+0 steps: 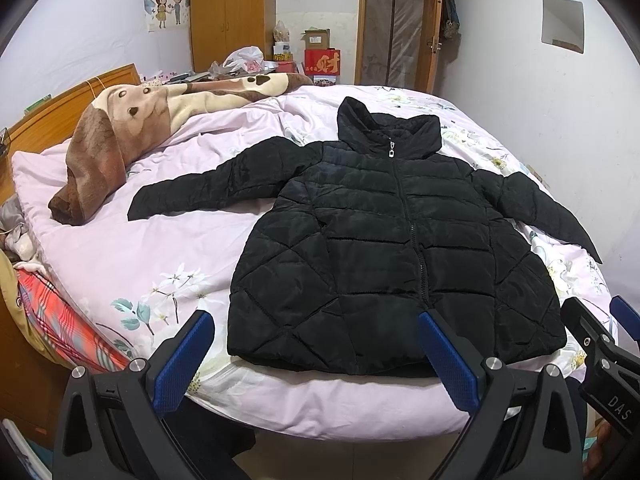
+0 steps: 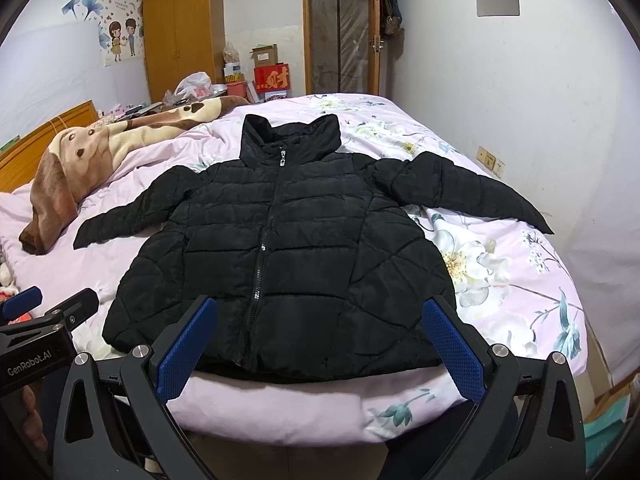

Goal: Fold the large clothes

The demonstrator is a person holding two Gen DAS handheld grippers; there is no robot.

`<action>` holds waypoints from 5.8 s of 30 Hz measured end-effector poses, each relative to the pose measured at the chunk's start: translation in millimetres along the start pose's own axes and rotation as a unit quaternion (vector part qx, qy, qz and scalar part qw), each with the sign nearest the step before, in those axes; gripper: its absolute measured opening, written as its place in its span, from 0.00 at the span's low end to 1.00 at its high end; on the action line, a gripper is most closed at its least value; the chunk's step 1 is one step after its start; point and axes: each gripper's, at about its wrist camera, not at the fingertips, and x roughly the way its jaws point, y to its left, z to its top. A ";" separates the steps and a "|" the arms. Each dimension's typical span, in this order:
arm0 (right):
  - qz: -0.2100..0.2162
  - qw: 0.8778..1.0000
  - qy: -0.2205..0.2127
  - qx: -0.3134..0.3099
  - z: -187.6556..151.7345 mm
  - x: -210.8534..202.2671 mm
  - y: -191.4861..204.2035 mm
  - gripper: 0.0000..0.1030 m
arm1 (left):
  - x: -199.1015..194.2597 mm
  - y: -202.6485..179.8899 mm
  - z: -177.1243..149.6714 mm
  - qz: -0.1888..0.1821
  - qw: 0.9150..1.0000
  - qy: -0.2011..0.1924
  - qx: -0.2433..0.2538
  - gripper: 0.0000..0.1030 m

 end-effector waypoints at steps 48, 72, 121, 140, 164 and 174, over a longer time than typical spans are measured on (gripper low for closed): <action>0.148 0.981 0.001 -0.123 94.4 185.5 151.4 0.99 | 248.5 323.4 114.6 -0.008 0.954 0.050 -0.297 0.99; 0.156 0.972 0.048 -0.167 92.9 269.5 217.5 0.99 | 385.4 390.0 143.2 0.050 0.897 0.090 -0.430 0.24; 0.007 0.995 0.019 0.101 119.1 251.6 -67.1 0.99 | 309.2 -144.6 187.0 -0.179 0.980 -0.041 0.081 0.11; -0.010 0.994 0.037 0.107 122.6 278.5 -83.3 0.99 | 303.1 -102.9 186.3 -0.246 0.966 -0.012 0.075 0.80; 0.032 0.994 0.077 0.075 156.5 357.5 -51.7 0.07 | 374.8 16.9 194.6 -0.022 0.998 0.055 0.020 0.81; -0.015 0.992 0.113 0.044 144.7 385.2 -49.8 0.09 | 389.4 10.3 194.9 -0.006 0.997 0.074 0.023 0.84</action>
